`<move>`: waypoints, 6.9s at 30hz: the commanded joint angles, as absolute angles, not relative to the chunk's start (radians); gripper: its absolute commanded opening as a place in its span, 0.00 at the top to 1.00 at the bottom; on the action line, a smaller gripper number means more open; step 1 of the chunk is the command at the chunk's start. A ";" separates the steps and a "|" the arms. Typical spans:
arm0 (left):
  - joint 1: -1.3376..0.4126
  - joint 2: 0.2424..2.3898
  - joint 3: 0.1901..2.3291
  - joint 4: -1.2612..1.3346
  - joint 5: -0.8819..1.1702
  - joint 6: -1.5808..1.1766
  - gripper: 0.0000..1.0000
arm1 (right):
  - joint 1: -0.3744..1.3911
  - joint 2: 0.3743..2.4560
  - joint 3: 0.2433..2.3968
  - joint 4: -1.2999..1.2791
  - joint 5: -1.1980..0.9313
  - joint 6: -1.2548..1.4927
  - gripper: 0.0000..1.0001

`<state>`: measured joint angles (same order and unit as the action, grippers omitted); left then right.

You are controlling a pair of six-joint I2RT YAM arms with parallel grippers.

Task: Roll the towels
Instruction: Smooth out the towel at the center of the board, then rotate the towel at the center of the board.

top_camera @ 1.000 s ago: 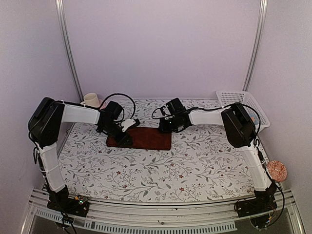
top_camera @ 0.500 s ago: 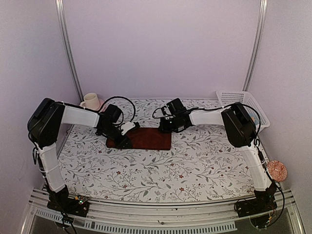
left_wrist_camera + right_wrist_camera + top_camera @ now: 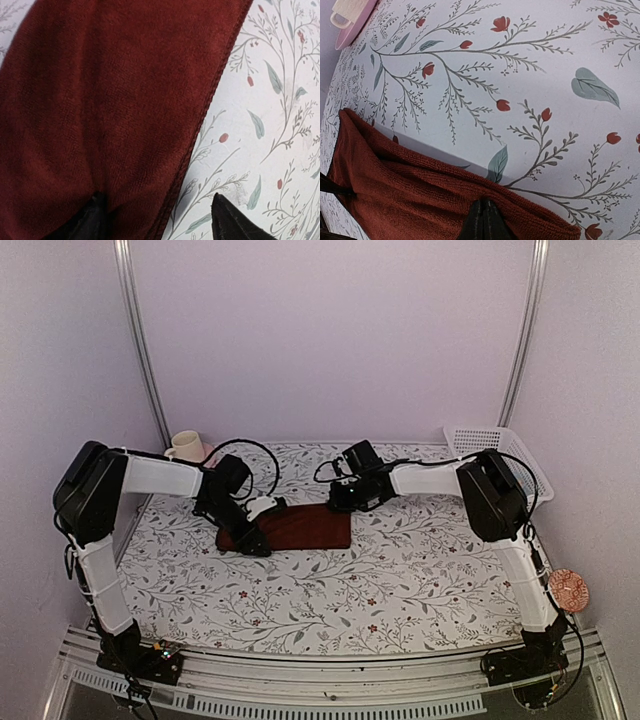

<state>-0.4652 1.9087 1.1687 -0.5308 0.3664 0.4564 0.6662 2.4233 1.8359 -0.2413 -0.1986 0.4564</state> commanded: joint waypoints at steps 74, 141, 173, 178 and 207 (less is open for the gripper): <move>-0.163 1.926 1.293 -0.554 0.468 0.345 0.56 | 0.689 2.249 1.738 -0.241 -0.135 0.384 0.94; 0.187 1.448 1.036 -0.703 0.720 0.621 0.03 | 0.825 2.239 1.993 -0.437 0.404 0.114 0.67; 0.187 1.448 1.008 -0.653 0.720 0.599 0.03 | 0.774 2.602 2.131 -0.243 0.191 -0.005 0.87; 0.184 1.444 1.008 -0.650 0.721 0.609 0.03 | 0.757 2.614 2.125 -0.262 0.201 0.043 0.87; -0.591 1.488 0.926 -0.126 0.276 0.852 0.03 | 0.617 2.062 1.739 -0.342 0.169 -0.017 0.05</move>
<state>-0.4595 1.4395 0.9432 -0.2436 0.3710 0.7494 0.6144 2.2646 1.8565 -0.3527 0.1429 0.0612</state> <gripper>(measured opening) 0.973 0.861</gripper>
